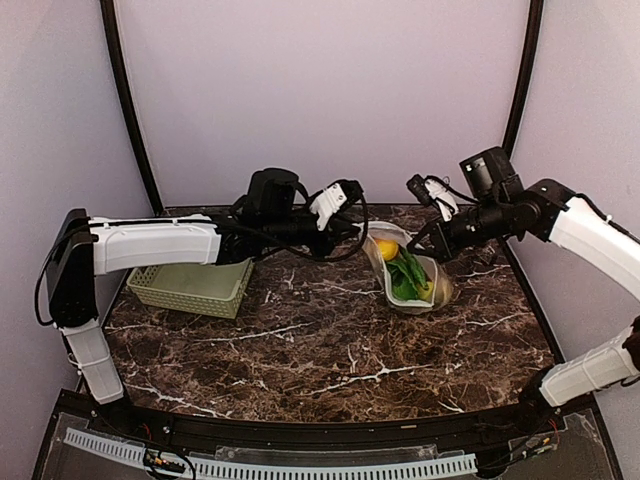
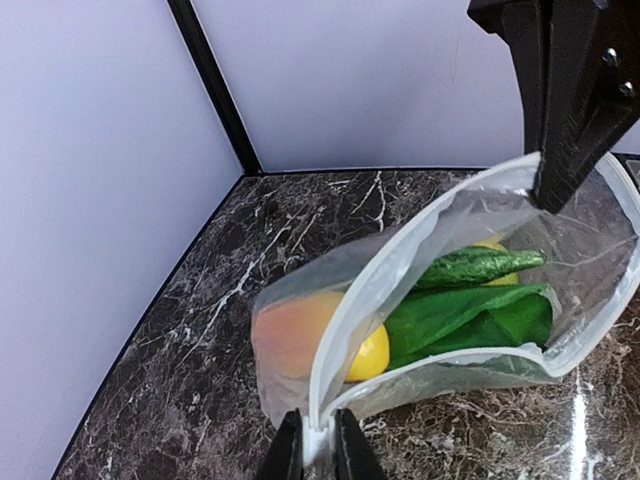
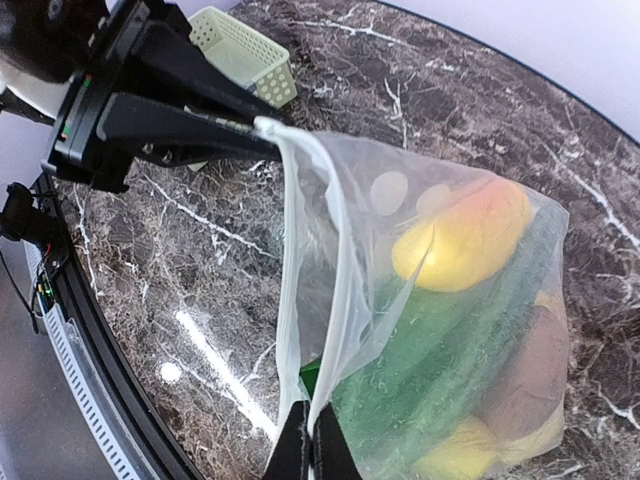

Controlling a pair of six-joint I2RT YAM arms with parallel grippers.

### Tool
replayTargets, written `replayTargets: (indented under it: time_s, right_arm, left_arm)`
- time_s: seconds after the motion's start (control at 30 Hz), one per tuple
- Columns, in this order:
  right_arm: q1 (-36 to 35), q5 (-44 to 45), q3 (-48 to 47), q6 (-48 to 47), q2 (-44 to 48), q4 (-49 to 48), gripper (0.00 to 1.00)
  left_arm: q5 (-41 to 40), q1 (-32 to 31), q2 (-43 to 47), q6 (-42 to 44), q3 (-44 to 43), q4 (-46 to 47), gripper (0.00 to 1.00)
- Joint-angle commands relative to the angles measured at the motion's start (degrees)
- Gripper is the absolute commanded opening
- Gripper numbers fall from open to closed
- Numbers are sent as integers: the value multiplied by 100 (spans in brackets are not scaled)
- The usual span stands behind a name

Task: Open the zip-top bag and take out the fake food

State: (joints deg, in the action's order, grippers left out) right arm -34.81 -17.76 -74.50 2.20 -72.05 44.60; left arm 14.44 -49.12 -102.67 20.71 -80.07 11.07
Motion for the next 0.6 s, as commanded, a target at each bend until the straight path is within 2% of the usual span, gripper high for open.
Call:
replayTargets:
  time_s: [0.0, 0.1, 0.2, 0.27, 0.43, 0.57]
  right_arm:
    - [27, -554, 568, 433, -208, -978, 0]
    - [22, -731, 820, 617, -335, -1419, 0]
    - [-11, -969, 930, 782, -519, -1785, 0]
    - [-72, -1051, 994, 886, -617, -1978, 0]
    - [-424, -1098, 1083, 1060, -916, -2332, 0]
    - [-734, -1027, 1056, 1169, -1187, -2570, 0]
  left_arm:
    - [-635, 38, -28, -367, -140, -110, 16]
    - [-976, 108, 304, -839, 384, -45, 28]
    - [-1264, 135, 745, -1276, 1099, 15, 47]
    - [-1367, 139, 1125, -1675, 1579, 41, 52]
    - [-1791, 114, 2197, -3295, 2760, 124, 56]
    - [-2093, -125, 2810, -4088, 3863, 728, 62]
